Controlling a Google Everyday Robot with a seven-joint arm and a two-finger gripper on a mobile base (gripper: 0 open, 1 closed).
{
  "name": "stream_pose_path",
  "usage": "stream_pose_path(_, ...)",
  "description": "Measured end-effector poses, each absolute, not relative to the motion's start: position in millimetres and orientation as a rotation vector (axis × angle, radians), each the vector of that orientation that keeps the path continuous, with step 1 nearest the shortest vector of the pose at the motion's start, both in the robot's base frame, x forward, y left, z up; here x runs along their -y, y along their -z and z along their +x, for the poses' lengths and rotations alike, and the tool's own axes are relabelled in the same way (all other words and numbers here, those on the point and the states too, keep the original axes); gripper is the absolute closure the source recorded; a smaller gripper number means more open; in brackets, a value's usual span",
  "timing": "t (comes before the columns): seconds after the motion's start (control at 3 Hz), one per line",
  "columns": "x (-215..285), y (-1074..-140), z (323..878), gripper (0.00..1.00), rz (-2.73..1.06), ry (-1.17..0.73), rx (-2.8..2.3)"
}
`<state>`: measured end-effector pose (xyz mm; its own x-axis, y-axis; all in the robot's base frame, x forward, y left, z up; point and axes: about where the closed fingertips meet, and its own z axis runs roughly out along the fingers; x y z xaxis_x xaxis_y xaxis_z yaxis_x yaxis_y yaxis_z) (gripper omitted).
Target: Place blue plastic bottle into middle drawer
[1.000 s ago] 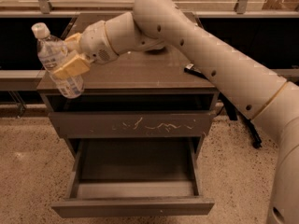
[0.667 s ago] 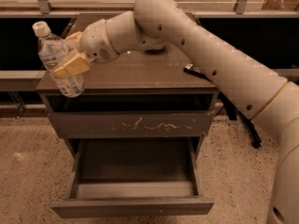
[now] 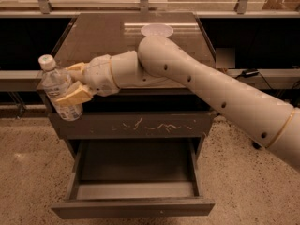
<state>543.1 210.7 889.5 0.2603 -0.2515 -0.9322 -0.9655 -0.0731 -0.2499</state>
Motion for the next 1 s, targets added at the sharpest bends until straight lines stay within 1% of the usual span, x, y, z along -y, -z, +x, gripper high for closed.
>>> stream_pose_path(0.33,-210.5,-891.3,545.3,1.00,-1.539,-0.903,-1.177)
stream_pose_path(0.67,-203.9,-862.0,540.4,1.00,-1.514,-0.869,-1.206)
stream_pose_path(1.0,-191.2,-806.6,524.7,1.00,-1.488,-0.813,-1.246)
